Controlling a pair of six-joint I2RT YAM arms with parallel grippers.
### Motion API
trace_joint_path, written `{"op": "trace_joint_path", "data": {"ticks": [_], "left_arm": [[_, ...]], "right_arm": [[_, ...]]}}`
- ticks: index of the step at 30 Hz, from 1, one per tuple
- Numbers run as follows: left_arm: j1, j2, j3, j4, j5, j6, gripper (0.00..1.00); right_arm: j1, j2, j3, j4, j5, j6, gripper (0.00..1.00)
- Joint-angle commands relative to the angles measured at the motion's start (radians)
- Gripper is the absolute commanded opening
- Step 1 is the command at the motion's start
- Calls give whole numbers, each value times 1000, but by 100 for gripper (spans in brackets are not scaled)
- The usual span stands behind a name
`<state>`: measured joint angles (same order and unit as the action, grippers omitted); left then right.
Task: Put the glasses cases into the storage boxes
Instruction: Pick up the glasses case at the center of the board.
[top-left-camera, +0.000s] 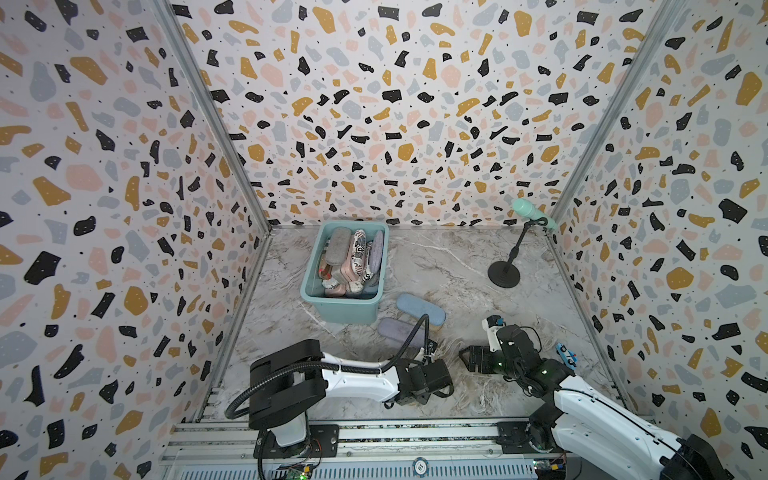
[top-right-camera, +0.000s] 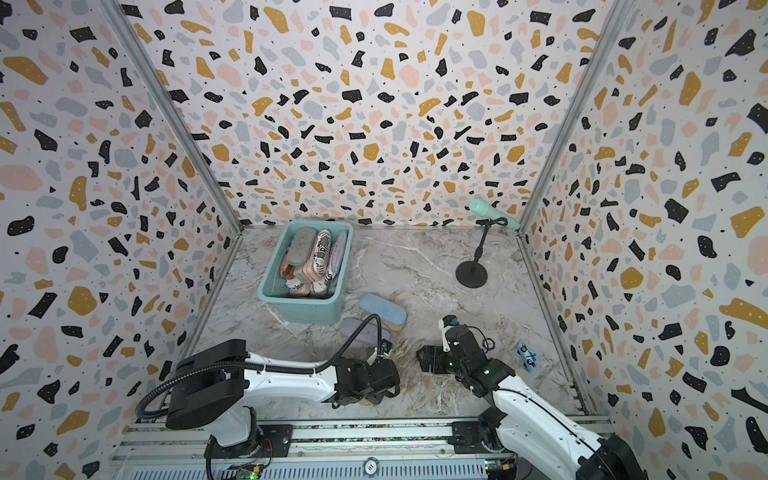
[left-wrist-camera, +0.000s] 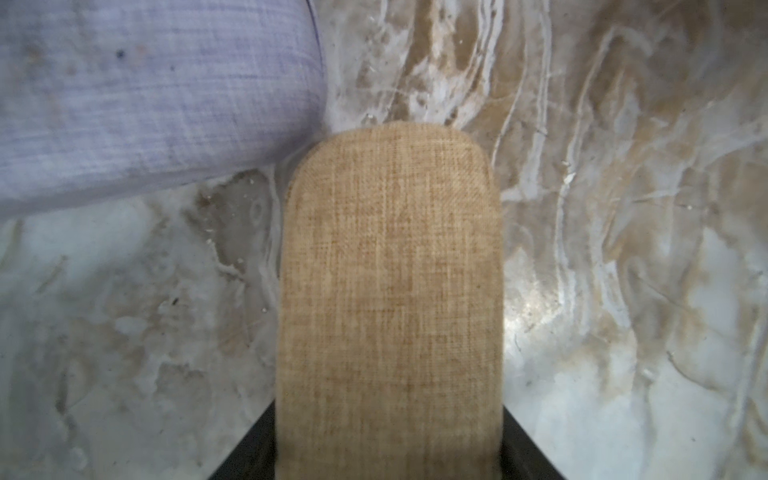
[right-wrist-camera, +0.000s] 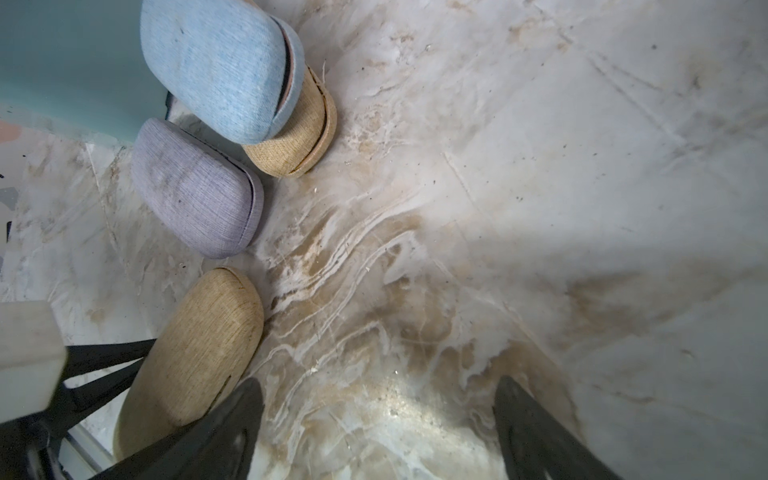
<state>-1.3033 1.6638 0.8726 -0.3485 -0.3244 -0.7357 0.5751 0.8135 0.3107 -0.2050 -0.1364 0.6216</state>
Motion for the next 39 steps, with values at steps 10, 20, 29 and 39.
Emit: {"op": "trace_joint_path", "data": {"ticks": [10,20,29,39], "left_arm": [[2,-211,71,-84,-55,64,55],[139,-485,205,-312,-317,147,51],[474,-581,269,-244,-357,304,49],[702,-485,177,154,-402,390,49]], "right_arm": [[-3,-2,34,15,15,-6,88],[-2,-13,38,29,7,-5,88],[2,12,73,55,-6,-13,87],[13,52,115,74,-15,-11,87]]}}
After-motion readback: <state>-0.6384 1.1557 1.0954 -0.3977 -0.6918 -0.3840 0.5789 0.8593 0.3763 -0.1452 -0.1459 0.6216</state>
